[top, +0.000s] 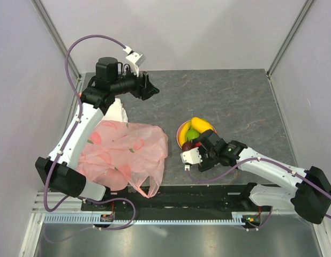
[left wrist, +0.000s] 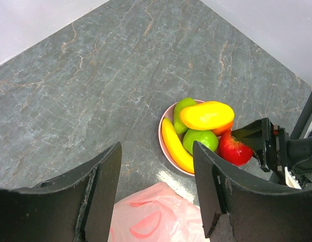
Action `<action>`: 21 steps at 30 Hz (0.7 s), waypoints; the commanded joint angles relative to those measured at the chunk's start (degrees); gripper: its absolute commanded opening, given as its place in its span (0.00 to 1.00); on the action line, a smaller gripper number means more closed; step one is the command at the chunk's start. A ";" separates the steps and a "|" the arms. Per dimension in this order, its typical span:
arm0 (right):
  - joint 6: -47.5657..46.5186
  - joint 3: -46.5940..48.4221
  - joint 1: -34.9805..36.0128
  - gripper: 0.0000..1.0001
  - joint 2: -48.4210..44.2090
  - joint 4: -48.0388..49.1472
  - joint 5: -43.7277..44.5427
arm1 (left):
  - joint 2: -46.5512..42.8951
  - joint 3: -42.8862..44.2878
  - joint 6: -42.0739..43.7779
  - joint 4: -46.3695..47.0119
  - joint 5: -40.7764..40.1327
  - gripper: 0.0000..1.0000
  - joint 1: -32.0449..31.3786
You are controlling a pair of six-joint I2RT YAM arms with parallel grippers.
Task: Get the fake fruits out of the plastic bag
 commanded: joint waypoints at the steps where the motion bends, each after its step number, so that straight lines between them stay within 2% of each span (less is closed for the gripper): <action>1: -0.60 3.63 0.39 0.98 -2.69 -4.00 0.16 | 1.02 2.02 -0.60 2.20 2.12 0.65 0.24; 8: -0.68 6.96 0.39 0.98 -8.22 -11.99 0.51 | 1.63 2.63 -2.44 2.38 1.95 0.66 0.24; 11: -0.95 9.51 0.39 0.98 -11.74 -16.74 1.03 | 0.85 3.16 -1.31 -0.60 -0.60 0.77 0.33; 15: 4.31 15.48 0.39 0.98 -14.47 -17.20 0.78 | -4.24 0.97 12.90 -11.05 2.29 0.84 0.42; 16: 9.03 18.98 0.39 0.98 -13.86 -16.49 0.07 | -7.73 -1.91 19.81 -16.38 2.21 0.88 0.42; 19: 18.10 27.58 0.30 0.98 -8.51 -15.69 -4.58 | -11.72 -5.88 32.74 -27.29 -1.98 0.89 0.77; 20: 23.87 29.54 0.39 0.98 -6.67 -15.87 -6.33 | -13.46 -6.94 34.80 -34.21 -3.66 0.89 1.03; 21: 26.19 31.04 0.31 0.98 -3.95 -15.18 -10.00 | -14.35 -8.08 36.30 -36.54 -5.16 0.89 3.21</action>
